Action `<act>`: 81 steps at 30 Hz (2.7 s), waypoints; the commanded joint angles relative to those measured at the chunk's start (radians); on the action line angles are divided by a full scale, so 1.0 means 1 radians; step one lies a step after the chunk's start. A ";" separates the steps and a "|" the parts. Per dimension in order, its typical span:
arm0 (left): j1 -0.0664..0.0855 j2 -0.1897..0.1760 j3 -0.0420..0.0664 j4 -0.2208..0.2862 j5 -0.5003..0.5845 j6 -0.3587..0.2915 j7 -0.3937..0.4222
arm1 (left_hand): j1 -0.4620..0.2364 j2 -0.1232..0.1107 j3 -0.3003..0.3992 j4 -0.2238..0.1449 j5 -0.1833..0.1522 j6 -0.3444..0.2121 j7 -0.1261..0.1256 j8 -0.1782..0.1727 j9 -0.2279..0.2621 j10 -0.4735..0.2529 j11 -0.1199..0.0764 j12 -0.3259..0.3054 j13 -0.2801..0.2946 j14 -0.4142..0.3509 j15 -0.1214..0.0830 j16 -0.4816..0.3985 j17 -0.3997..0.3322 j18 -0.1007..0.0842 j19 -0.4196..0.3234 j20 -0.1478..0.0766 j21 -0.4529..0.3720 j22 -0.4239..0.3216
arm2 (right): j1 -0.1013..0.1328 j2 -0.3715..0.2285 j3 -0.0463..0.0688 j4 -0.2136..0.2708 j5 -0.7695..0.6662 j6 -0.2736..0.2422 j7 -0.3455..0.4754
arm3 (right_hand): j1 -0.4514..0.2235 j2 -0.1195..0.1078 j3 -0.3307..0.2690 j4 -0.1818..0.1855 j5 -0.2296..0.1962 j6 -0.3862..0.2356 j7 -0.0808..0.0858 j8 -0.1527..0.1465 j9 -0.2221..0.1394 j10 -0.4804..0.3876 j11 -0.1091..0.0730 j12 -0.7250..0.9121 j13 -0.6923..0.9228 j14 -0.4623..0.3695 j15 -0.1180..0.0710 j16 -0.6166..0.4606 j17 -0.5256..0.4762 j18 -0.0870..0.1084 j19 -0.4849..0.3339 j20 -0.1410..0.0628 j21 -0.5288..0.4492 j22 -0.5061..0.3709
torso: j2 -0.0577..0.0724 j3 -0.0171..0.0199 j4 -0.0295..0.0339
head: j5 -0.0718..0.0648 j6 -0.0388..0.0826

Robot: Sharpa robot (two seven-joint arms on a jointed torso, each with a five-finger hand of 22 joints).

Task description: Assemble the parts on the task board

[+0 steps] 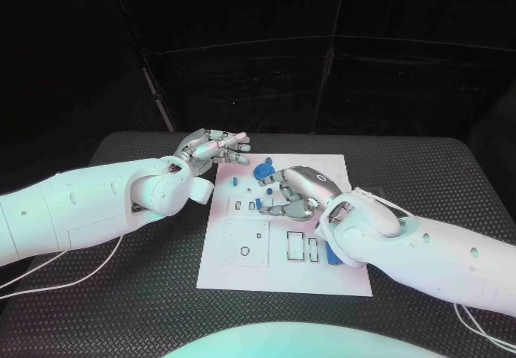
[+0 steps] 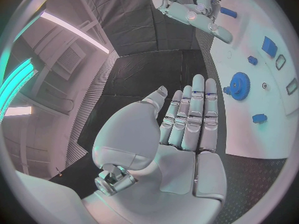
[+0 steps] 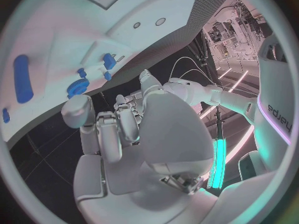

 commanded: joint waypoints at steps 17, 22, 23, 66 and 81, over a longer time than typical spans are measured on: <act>0.087 -0.037 0.001 0.037 -0.591 0.209 -0.564 | -0.113 -0.063 -0.147 0.131 -0.002 0.097 -0.141 0.241 0.156 0.279 -0.145 0.937 0.846 0.336 -0.154 1.279 1.351 -0.043 0.385 -0.164 0.730 0.669 | 0.070 -0.248 0.111 0.129 0.412 0.023 0.153 | 0.059 0.051 0.003 -0.002 0.029 0.076 -0.026 0.064 0.014 -0.009 -0.021 -0.009 0.011 0.089 -0.014 -0.014 0.201 0.003 -0.016 -0.010 -0.021 -0.031 | -0.051 0.0198 -0.0032 | 0.009 -0.014; 0.119 -0.002 -0.005 0.040 -0.760 0.302 -0.731 | -0.137 -0.038 -0.230 0.208 -0.024 0.028 -0.145 0.385 0.277 0.263 -0.159 1.091 1.010 0.344 -0.160 1.308 1.401 -0.064 0.394 -0.167 0.858 0.840 | 0.088 -0.265 0.119 0.099 0.460 0.020 0.152 | 0.061 0.053 0.002 -0.004 0.038 0.077 -0.027 0.066 0.013 -0.010 -0.022 -0.010 0.010 0.088 -0.015 -0.014 0.199 0.003 -0.016 -0.012 -0.022 -0.032 | -0.059 0.0199 -0.0020 | 0.008 -0.019; 0.127 0.007 -0.013 0.039 -0.791 0.317 -0.753 | -0.145 -0.034 -0.241 0.223 -0.051 0.021 -0.145 0.397 0.288 0.262 -0.159 1.094 1.013 0.344 -0.160 1.307 1.399 -0.066 0.397 -0.167 0.869 0.858 | 0.089 -0.265 0.120 0.094 0.465 0.019 0.151 | 0.061 0.053 0.001 -0.004 0.040 0.078 -0.027 0.066 0.013 -0.010 -0.022 -0.011 0.009 0.088 -0.015 -0.015 0.199 0.003 -0.017 -0.012 -0.022 -0.034 | -0.060 0.0201 -0.0018 | 0.009 -0.019; 0.178 0.344 -0.105 -0.227 -0.973 0.567 -0.889 | -0.159 0.015 -0.341 0.251 -0.063 -0.085 -0.135 0.456 0.383 0.188 -0.151 1.023 0.919 0.350 -0.159 1.320 1.426 -0.098 0.510 -0.169 0.966 1.048 | 0.095 -0.227 0.122 0.042 0.479 0.046 0.102 | 0.043 0.051 -0.017 0.006 0.054 0.066 -0.026 0.067 0.007 -0.028 -0.022 -0.029 -0.014 0.078 -0.017 -0.033 0.158 0.013 -0.044 -0.014 -0.052 -0.091 | -0.058 0.0159 -0.0018 | 0.023 -0.045; 0.173 0.367 -0.105 -0.270 -0.973 0.590 -0.892 | -0.159 0.018 -0.343 0.250 -0.063 -0.085 -0.135 0.457 0.385 0.189 -0.151 1.025 0.923 0.350 -0.158 1.320 1.426 -0.101 0.515 -0.168 0.976 1.065 | 0.095 -0.228 0.122 0.038 0.479 0.048 0.099 | 0.042 0.052 -0.018 0.007 0.055 0.066 -0.026 0.067 0.007 -0.028 -0.022 -0.029 -0.014 0.078 -0.017 -0.034 0.157 0.013 -0.045 -0.014 -0.054 -0.094 | -0.058 0.0155 -0.0012 | 0.024 -0.053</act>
